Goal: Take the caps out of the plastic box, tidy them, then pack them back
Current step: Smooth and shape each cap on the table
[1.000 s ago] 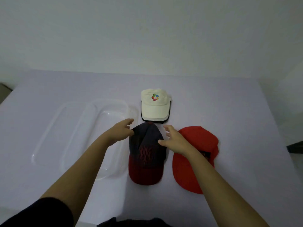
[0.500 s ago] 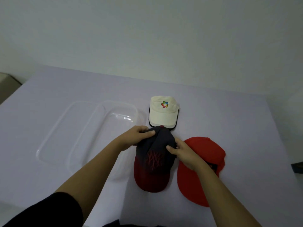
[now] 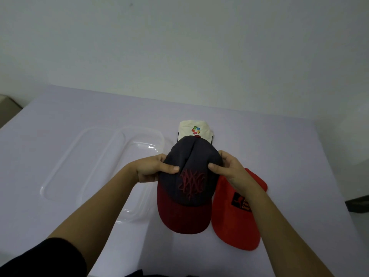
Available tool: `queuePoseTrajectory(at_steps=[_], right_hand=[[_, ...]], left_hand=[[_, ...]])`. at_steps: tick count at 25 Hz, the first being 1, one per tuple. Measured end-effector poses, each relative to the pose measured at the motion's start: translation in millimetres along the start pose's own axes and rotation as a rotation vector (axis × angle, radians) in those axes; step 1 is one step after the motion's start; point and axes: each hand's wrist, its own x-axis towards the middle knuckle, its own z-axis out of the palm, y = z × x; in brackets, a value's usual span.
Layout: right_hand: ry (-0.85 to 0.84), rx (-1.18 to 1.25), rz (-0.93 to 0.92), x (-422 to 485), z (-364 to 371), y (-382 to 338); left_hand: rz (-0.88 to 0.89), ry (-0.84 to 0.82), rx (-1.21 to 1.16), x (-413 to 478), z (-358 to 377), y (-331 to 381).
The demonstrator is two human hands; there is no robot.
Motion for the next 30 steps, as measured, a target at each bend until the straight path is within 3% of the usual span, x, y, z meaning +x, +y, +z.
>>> queuePoseTrajectory(at_steps=[5,10,16,19,23,26,30], right_hand=[[-0.19,-0.012,0.067,-10.0,3.0,-12.4],[-0.262,0.09,0.096,-22.1,0.5,-17.5],[-0.209,0.209,0.055,-27.6,-8.2,-13.6],[-0.22,0.223,0.039,-29.8,-13.7,-11.7],[-0.23,0.151,0.078,-29.4,-11.4,-11.7],[-0.288,0.058,0.091,-31.0,-6.6,-15.5],[-0.281,0.081,0.13,-34.7,0.0,-14.1]], left_hand=[[0.062,-0.073,0.05,-6.1,7.6,13.5],[0.079,-0.109,0.159,-23.5,12.3,35.1],[0.457,0.325,0.279,-35.2,44.6,38.9],[0.56,0.55,0.319,-38.4,54.6,31.1],[0.486,0.631,0.436,-39.1,51.6,22.4],[0.408,0.568,0.536,-42.1,57.6,31.2],[0.493,0.634,0.4,-43.4,55.9,34.6]])
